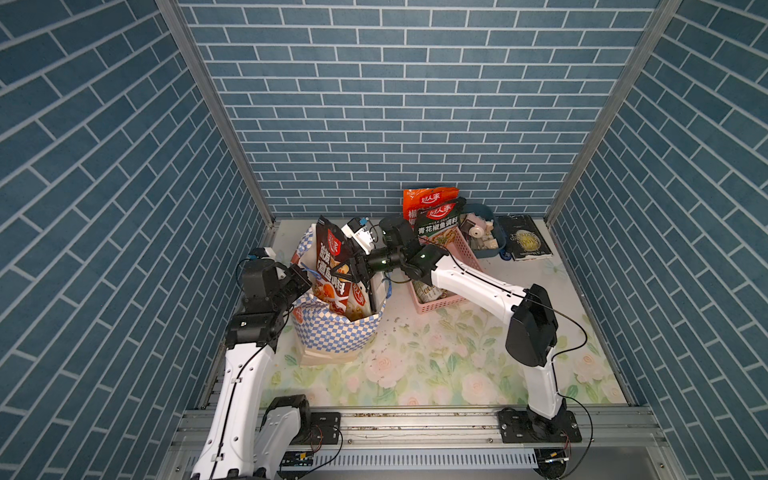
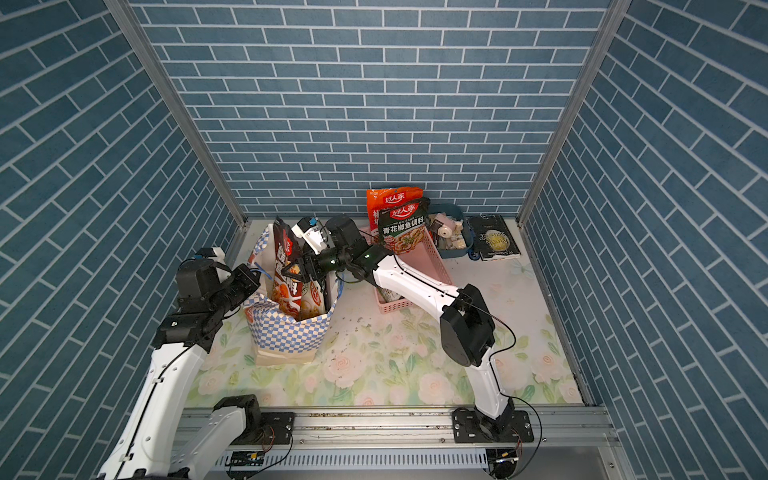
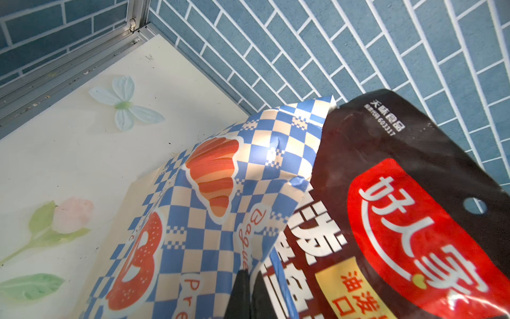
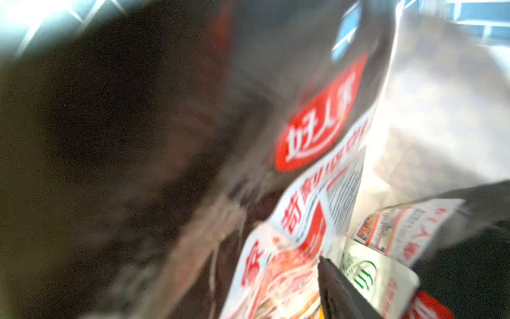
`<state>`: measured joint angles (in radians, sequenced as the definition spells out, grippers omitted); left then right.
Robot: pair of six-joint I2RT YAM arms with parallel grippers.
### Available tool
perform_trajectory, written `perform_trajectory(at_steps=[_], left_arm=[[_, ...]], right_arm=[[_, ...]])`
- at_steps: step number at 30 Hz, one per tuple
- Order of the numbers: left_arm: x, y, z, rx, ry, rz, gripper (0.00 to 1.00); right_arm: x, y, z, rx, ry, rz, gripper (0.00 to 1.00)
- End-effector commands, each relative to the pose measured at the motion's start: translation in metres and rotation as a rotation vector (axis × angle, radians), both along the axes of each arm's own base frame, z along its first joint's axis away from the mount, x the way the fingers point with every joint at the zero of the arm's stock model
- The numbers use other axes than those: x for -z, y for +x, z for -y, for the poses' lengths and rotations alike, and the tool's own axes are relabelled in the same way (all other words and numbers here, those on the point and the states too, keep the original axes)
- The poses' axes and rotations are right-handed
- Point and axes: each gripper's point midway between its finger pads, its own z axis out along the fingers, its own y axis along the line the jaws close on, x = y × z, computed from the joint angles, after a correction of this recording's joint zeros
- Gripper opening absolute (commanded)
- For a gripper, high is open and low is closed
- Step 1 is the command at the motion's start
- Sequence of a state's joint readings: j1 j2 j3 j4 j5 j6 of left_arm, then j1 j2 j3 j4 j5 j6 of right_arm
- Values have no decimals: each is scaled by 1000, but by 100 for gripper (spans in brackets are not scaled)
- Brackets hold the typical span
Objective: Place the condiment packets inside the bag
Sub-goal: Place the condiment packet in the paper bag.
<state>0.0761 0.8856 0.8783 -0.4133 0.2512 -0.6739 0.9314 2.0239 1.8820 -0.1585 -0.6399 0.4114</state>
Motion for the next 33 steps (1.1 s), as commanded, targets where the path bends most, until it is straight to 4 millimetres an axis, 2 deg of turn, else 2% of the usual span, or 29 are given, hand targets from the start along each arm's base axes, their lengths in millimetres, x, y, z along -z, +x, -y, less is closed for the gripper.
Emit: perform_trajectory(at_steps=[1, 5, 9, 11, 15, 16, 19, 21, 23, 26, 29, 31, 33], left_arm=[[19, -6, 1, 16, 10, -77, 0], [21, -7, 2, 27, 17, -83, 0], [21, -7, 5, 40, 13, -77, 0], [20, -7, 5, 44, 11, -73, 0], [16, -9, 6, 45, 11, -58, 0], [15, -9, 6, 46, 11, -57, 0], [16, -9, 7, 51, 6, -59, 0], [17, -9, 7, 52, 4, -60, 0], [16, -8, 8, 53, 2, -57, 0], [16, -8, 7, 50, 0, -54, 0], [14, -7, 8, 53, -6, -51, 0], [12, -6, 9, 56, -5, -46, 0], [12, -6, 8, 57, -2, -49, 0]], right_arm=[[-69, -6, 26, 50, 59, 127, 72], [-64, -7, 37, 80, -2, 115, 75], [-48, -6, 26, 81, -11, 60, 68], [-46, -6, 16, 68, 6, 46, 51], [-44, 2, 2, 81, 27, 70, 1], [-43, 7, 1, 110, 31, 93, 0], [-68, 15, 4, 224, 150, 213, 0], [-92, 21, 10, 317, 258, 253, 0], [-107, 25, 13, 399, 335, 284, 0], [-101, 28, 6, 517, 356, 327, 0], [-63, 37, -13, 527, 274, 283, 0], [-41, 36, -20, 506, 219, 263, 24], [-30, 31, -22, 472, 188, 261, 48]])
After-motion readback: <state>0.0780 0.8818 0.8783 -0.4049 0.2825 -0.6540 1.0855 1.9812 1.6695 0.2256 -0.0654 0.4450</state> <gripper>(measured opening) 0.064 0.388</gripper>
